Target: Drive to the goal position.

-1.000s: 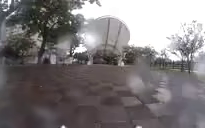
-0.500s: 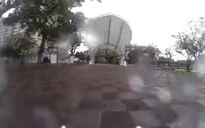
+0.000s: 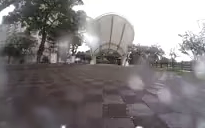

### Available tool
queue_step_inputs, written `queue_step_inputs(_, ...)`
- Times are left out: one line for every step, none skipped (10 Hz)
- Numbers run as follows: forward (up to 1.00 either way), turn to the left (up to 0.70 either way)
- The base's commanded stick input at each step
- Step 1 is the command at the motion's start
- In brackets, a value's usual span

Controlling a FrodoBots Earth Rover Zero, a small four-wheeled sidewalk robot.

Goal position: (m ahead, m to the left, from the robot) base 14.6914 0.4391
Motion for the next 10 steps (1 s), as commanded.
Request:
queue_step_inputs(1.0, 0.0)
queue_step_inputs(1.0, 0.0)
queue_step_inputs(1.0, 0.0)
queue_step_inputs(1.0, 0.0)
queue_step_inputs(1.0, 0.0)
queue_step_inputs(1.0, 0.0)
queue_step_inputs(1.0, 0.0)
queue_step_inputs(1.0, 0.0)
queue_step_inputs(1.0, 0.0)
queue_step_inputs(1.0, 0.0)
